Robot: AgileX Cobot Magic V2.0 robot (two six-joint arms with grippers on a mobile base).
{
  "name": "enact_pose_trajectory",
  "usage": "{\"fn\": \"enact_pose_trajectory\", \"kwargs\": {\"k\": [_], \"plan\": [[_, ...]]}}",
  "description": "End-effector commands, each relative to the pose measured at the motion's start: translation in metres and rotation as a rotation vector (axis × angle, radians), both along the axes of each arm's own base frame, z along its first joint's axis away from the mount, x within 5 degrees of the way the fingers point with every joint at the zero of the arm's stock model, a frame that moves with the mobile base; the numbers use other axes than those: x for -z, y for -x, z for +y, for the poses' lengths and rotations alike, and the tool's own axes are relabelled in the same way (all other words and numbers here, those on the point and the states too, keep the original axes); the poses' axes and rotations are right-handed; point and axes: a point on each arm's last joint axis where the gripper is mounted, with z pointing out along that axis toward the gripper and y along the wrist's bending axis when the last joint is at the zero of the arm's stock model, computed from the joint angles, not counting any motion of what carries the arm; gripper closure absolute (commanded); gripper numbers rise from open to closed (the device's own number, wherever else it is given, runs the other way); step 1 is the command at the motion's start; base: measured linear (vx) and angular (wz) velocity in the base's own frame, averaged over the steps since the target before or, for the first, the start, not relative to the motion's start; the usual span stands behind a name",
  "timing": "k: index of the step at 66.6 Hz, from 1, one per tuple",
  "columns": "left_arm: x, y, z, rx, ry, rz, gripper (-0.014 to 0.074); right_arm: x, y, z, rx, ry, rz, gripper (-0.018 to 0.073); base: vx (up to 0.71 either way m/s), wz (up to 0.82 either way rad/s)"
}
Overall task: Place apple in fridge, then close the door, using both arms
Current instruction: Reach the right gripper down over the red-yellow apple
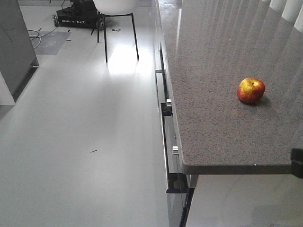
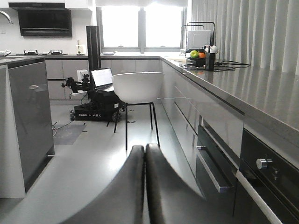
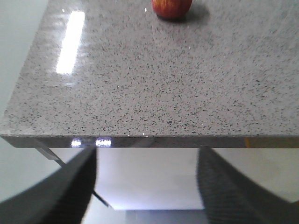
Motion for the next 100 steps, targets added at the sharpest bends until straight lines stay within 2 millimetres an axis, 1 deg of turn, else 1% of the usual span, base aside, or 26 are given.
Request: {"fn": "enact_pose_trajectory", "kwargs": {"k": [1, 8, 13, 21, 38, 51, 55, 63, 70, 89, 100], "plan": [[-0.002, 0.001, 0.000, -0.003, 0.008, -0.067, 0.0603, -0.013, -0.022, -0.001, 0.005, 0.008, -0.041, -0.0049, 0.00, 0.00], [-0.002, 0.001, 0.000, -0.003, 0.008, -0.067, 0.0603, -0.013, -0.048, -0.001, 0.004, 0.017, 0.008, -0.0086, 0.00, 0.00], [-0.002, 0.001, 0.000, -0.003, 0.008, -0.067, 0.0603, -0.013, -0.066, -0.001, 0.004, 0.018, 0.035, -0.0083, 0.00, 0.00], [-0.002, 0.001, 0.000, -0.003, 0.008, -0.067, 0.0603, -0.012, -0.100, -0.002, 0.020, 0.026, 0.073, -0.0080, 0.00, 0.00], [-0.002, 0.001, 0.000, -0.003, 0.008, -0.067, 0.0603, -0.008, -0.163, -0.004, 0.053, 0.026, 0.124, -0.0075, 0.00, 0.00], [-0.002, 0.001, 0.000, -0.003, 0.008, -0.067, 0.0603, -0.007, -0.206, -0.006, 0.061, 0.051, 0.150, -0.0073, 0.00, 0.00], [-0.002, 0.001, 0.000, -0.003, 0.008, -0.067, 0.0603, -0.007, -0.217, -0.010, 0.075, 0.051, 0.161, -0.0073, 0.00, 0.00], [-0.002, 0.001, 0.000, -0.003, 0.008, -0.067, 0.0603, -0.005, -0.239, -0.026, 0.115, 0.042, 0.192, -0.0072, 0.00, 0.00], [-0.002, 0.001, 0.000, -0.003, 0.008, -0.067, 0.0603, -0.001, -0.255, -0.034, 0.098, 0.052, 0.219, -0.0070, 0.00, 0.00], [-0.002, 0.001, 0.000, -0.003, 0.008, -0.067, 0.0603, 0.016, -0.292, -0.030, 0.007, 0.014, 0.221, -0.0064, 0.00, 0.00], [-0.002, 0.001, 0.000, -0.003, 0.008, -0.067, 0.0603, 0.026, -0.313, -0.032, 0.008, 0.024, 0.207, -0.0060, 0.00, 0.00]]}}
